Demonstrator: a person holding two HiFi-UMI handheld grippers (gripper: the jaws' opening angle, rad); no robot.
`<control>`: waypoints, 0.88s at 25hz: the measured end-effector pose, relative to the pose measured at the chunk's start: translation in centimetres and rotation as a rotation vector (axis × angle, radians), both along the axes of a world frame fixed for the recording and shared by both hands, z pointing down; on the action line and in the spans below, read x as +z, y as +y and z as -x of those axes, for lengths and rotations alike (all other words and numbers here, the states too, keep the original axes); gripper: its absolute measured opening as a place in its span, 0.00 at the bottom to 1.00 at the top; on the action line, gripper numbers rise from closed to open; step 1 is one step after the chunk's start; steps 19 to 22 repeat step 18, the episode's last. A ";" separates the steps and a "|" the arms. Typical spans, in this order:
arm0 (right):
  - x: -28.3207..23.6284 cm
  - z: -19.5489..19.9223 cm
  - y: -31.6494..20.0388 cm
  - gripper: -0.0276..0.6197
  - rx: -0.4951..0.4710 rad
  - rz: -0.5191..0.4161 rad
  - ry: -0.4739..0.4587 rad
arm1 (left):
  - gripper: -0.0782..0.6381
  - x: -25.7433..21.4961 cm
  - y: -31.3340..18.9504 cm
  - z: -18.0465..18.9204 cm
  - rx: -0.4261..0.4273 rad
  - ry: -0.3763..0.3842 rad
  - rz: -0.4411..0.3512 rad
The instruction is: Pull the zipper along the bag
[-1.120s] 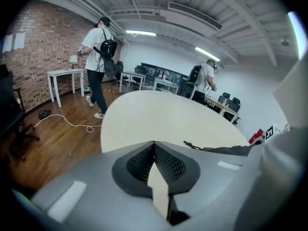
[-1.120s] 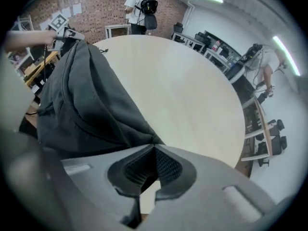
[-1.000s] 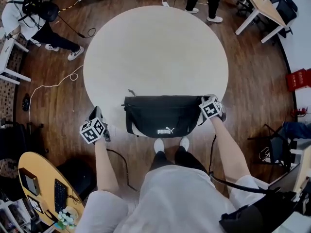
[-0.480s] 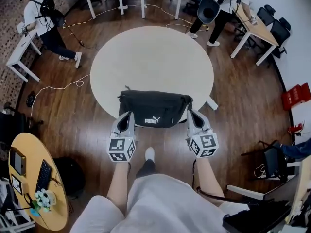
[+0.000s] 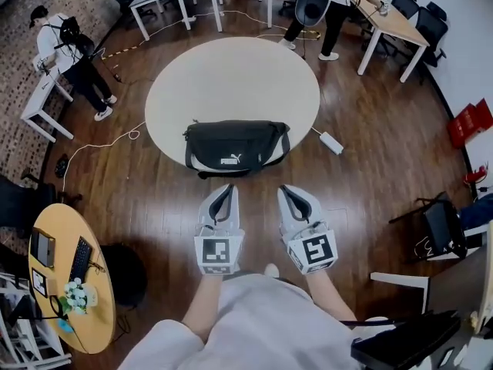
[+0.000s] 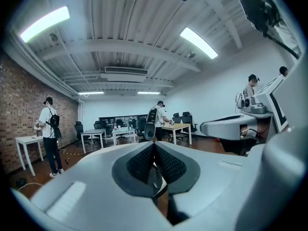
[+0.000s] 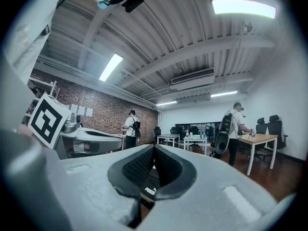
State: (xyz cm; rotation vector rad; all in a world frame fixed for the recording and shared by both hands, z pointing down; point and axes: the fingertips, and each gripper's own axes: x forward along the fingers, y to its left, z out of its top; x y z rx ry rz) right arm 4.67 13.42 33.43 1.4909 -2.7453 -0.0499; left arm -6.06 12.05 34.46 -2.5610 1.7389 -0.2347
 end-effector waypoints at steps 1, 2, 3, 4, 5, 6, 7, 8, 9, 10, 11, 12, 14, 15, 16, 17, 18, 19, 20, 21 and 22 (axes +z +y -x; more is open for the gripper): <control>-0.5 0.1 0.5 0.02 0.005 -0.011 -0.002 | 0.13 -0.4 0.3 -0.1 0.003 0.006 -0.009; -0.8 0.2 0.8 0.02 0.011 -0.018 -0.003 | 0.13 -0.7 0.6 0.0 0.003 0.010 -0.016; -1.1 0.4 1.2 0.02 0.016 -0.023 -0.003 | 0.13 -1.0 0.9 0.2 0.002 0.015 -0.023; -1.3 0.4 1.5 0.02 0.023 -0.029 -0.003 | 0.13 -1.3 1.3 0.3 0.003 0.015 -0.032; -1.5 0.4 1.6 0.02 0.032 -0.037 -0.003 | 0.13 -1.6 1.6 0.4 0.008 0.010 -0.045; -1.6 0.2 1.7 0.02 0.045 -0.043 -0.005 | 0.13 -1.9 1.8 0.5 0.013 0.000 -0.059; -1.8 0.1 1.7 0.02 0.059 -0.047 -0.009 | 0.13 -2.1 1.9 0.6 0.016 -0.005 -0.069; -1.8 0.0 1.7 0.02 0.072 -0.049 -0.011 | 0.13 -2.3 2.2 0.9 0.015 -0.002 -0.073; -1.9 0.0 1.8 0.02 0.081 -0.052 -0.012 | 0.13 -2.5 2.5 1.4 0.010 0.009 -0.076; -2.0 0.3 2.0 0.02 0.085 -0.055 -0.013 | 0.13 -2.6 2.8 2.0 0.002 0.019 -0.079; -2.2 0.7 2.2 0.02 0.085 -0.057 -0.013 | 0.13 -2.7 3.0 2.6 -0.006 0.028 -0.082; -2.3 1.1 2.3 0.02 0.083 -0.059 -0.014 | 0.13 -2.7 3.1 3.2 -0.012 0.034 -0.085; -2.4 1.9 2.3 0.02 0.077 -0.063 -0.008 | 0.13 -2.9 3.2 4.0 -0.015 0.047 -0.087; -2.4 2.3 2.3 0.02 0.074 -0.065 -0.003 | 0.13 -2.9 3.2 4.3 -0.015 0.053 -0.088; -2.5 2.6 2.3 0.02 0.071 -0.067 0.002 | 0.13 -3.1 3.2 4.6 -0.016 0.057 -0.090; -2.6 3.0 2.2 0.02 0.068 -0.069 0.007 | 0.13 -3.2 3.2 4.9 -0.016 0.061 -0.092; -2.7 3.3 2.1 0.02 0.064 -0.072 0.011 | 0.13 -3.4 3.1 5.2 -0.017 0.065 -0.094; -2.7 3.3 2.1 0.02 0.064 -0.072 0.011 | 0.13 -3.4 3.1 5.2 -0.017 0.065 -0.094; -2.7 3.3 2.1 0.02 0.064 -0.072 0.011 | 0.13 -3.4 3.1 5.2 -0.017 0.065 -0.094; -2.7 3.3 2.1 0.02 0.064 -0.072 0.011 | 0.13 -3.4 3.1 5.2 -0.017 0.065 -0.094; -2.7 3.3 2.1 0.02 0.064 -0.072 0.011 | 0.13 -3.4 3.1 5.2 -0.017 0.065 -0.094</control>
